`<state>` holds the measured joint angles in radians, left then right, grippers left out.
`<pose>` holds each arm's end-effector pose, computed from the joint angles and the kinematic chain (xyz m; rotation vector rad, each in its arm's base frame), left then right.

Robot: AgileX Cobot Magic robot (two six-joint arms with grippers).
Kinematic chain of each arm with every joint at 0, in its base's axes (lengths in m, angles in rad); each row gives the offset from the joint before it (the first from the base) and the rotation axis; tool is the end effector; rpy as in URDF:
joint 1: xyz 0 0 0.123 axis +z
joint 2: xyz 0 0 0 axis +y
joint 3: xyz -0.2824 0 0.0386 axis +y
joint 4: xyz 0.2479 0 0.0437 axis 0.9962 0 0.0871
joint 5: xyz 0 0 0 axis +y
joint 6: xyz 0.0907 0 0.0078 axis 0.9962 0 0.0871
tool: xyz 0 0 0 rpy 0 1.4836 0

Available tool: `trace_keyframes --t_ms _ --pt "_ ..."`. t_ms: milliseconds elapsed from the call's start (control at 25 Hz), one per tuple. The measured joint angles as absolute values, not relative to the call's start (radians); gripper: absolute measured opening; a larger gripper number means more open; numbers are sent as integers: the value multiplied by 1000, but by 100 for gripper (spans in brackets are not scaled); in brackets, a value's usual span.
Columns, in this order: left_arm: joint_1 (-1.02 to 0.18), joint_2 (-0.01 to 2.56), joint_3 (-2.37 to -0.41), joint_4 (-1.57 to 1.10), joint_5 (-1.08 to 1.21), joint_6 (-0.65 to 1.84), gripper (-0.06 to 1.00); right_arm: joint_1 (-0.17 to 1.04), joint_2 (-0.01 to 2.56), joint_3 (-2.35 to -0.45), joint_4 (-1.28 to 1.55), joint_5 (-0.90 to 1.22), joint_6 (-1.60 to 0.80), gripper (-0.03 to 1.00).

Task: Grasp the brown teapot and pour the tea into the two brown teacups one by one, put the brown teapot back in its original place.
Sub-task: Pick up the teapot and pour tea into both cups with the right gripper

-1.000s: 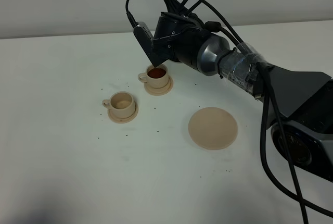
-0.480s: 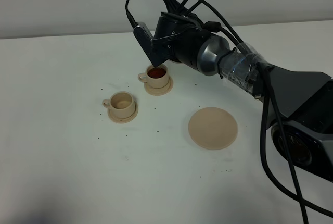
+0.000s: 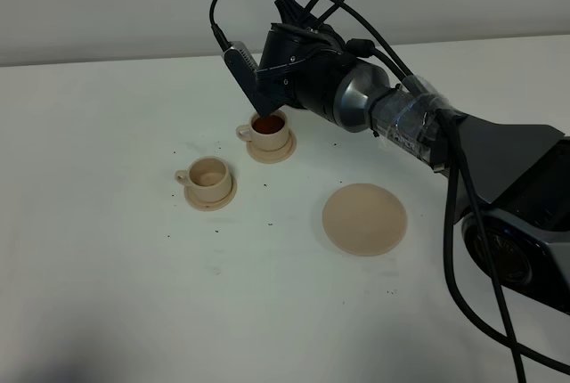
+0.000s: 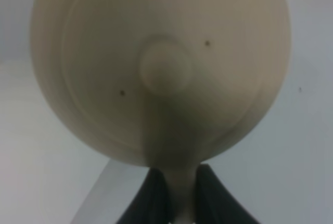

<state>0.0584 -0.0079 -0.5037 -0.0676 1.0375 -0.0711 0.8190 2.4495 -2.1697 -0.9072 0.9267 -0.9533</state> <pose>-0.0054 -0.0056 0.2802 -0.1273 2.0048 -0.0885 0.4089 0.3533 0.1925 -2.2433 1.1798 -1.1710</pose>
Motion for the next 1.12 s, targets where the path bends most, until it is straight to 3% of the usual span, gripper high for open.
trace_keyframes --t_ms 1120 --pt "58 -8 -504 -68 1037 -71 28 819 2450 -2170 -787 981 -811 11"
